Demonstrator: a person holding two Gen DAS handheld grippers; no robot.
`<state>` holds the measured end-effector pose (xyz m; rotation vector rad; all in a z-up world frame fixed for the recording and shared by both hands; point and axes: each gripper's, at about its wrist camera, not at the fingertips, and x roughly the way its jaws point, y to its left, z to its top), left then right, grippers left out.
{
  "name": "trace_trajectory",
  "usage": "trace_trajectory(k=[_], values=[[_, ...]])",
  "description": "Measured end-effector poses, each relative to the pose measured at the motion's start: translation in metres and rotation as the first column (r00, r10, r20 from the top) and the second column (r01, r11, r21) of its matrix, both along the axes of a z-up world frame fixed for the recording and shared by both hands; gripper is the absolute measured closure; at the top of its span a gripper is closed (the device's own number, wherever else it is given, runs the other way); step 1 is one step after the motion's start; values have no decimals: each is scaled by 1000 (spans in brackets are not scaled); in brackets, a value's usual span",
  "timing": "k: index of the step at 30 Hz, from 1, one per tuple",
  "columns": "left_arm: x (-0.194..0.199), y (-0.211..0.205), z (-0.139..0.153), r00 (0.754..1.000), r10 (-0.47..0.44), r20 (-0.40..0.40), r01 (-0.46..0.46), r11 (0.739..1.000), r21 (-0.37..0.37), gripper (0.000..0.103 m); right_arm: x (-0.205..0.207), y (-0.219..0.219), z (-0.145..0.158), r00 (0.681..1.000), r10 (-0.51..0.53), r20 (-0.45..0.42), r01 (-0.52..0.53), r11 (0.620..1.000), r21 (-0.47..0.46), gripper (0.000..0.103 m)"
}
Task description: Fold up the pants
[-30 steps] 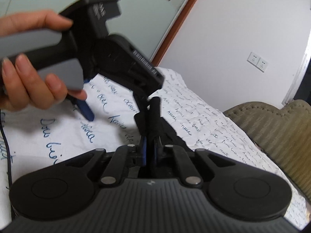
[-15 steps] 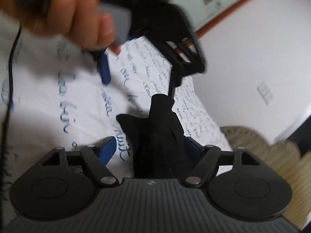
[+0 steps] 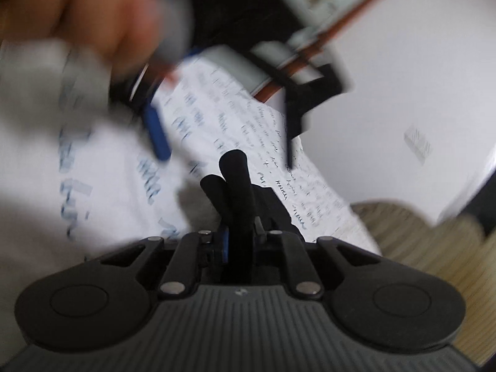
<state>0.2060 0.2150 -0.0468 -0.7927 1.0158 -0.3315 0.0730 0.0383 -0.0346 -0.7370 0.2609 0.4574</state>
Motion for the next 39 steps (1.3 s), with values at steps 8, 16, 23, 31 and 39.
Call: trace_trajectory(k=[8,16,23,31,39], values=[[41,-54,-5,997,-76,-14,76,997,-9,0,-4,-19,19,1000,-11,6,10,996,92,91],[57,-61,-11,994,-102,-41,102,995,9,1,-12,-20,16,999,-29,25,26,993,111,91],[53,-70,-4,983,-179,-47,182,979,87,68,-22,-27,16,998,-59,25,53,982,183,91],[38,-75,15,985,-165,48,156,977,148,83,-23,-40,18,999,-1,-39,9,978,207,75],[21,-91,39,976,-176,127,139,957,253,83,5,-139,48,967,-172,-187,234,889,393,56]])
